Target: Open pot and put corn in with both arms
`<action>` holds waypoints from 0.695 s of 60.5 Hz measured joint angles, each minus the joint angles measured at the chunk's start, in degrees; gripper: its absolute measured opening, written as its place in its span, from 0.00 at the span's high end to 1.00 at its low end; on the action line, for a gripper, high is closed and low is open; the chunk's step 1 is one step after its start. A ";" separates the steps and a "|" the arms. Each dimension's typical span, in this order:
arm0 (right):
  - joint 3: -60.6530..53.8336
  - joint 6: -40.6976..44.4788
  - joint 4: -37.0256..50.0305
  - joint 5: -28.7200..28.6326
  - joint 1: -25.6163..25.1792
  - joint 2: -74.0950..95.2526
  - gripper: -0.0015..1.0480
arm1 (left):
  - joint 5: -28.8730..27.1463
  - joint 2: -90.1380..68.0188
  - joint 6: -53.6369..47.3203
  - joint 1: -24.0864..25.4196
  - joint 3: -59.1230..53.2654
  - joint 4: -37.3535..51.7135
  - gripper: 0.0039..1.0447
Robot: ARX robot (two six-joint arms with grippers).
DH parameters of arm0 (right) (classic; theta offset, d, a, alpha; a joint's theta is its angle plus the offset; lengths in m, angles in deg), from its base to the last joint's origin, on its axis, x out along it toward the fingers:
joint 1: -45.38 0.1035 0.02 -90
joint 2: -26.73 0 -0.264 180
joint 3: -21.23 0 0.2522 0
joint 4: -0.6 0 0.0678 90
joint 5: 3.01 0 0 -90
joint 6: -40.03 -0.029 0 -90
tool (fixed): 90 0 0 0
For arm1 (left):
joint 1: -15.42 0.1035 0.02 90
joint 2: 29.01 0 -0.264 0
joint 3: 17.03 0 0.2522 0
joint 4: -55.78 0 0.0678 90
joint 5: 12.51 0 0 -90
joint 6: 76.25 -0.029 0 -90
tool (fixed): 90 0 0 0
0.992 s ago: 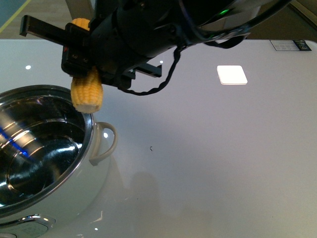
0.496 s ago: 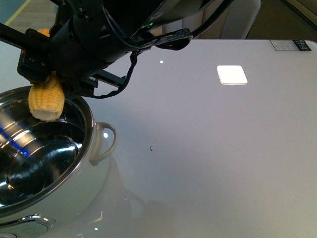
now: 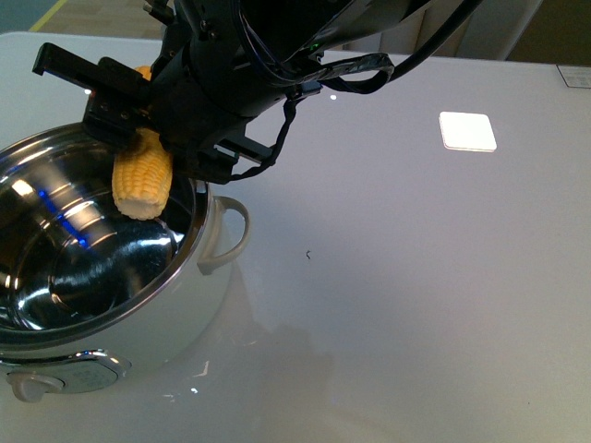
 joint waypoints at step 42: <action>-19.82 -6.97 14.19 -0.63 -7.26 -15.56 0.08 | 0.00 0.00 0.00 0.00 0.00 0.00 0.06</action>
